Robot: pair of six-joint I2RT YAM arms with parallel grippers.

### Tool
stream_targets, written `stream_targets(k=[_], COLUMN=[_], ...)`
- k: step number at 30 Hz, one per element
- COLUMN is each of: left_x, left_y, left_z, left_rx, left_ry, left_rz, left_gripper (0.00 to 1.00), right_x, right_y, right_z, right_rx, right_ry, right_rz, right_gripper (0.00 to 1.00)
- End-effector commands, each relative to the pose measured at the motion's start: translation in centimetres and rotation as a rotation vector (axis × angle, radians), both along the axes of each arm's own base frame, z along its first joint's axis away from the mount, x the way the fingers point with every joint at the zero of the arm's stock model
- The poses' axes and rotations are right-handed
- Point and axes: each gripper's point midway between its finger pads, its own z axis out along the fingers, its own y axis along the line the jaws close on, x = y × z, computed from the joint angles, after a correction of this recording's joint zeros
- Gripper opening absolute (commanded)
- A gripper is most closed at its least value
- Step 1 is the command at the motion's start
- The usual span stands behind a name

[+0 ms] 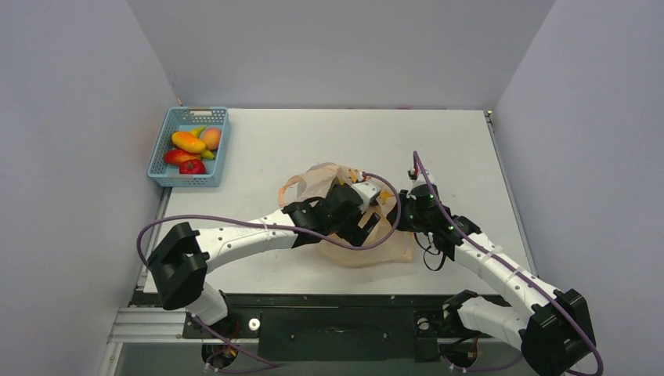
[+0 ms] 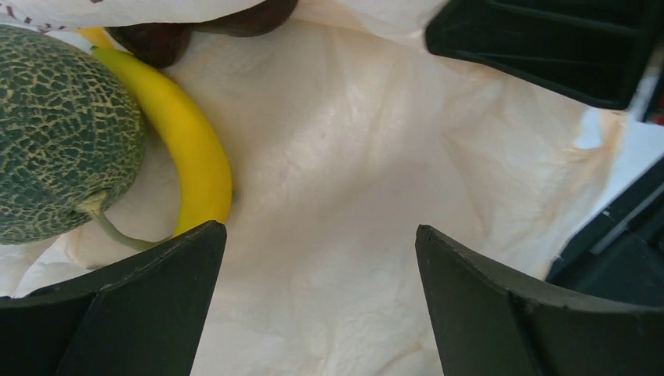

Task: Take the fake fruits out of the plastic bag
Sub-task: Take out the fake fruit from the plastic bag.

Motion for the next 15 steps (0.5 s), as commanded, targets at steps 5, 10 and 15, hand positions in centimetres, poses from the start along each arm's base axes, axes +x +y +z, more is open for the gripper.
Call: stream_targets(k=[5, 10, 15], left_x=[3.6, 5.0, 6.0], left_y=[0.2, 1.3, 2.3], left_z=[-0.5, -2.1, -4.0], left_rx=[0.066, 0.163, 0.251], left_ry=[-0.082, -0.116, -0.116], left_rz=[0.122, 0.190, 0.215], left_gripper=[0.90, 0.90, 0.90], right_x=[0.2, 0.2, 0.2], right_y=[0.2, 0.3, 0.3], right_z=[0.9, 0.6, 0.5], right_rx=[0.022, 0.025, 0.028], right_ry=[-0.036, -0.030, -0.029], right_rz=[-0.007, -0.005, -0.007], right_gripper=[0.00, 0.00, 0.00])
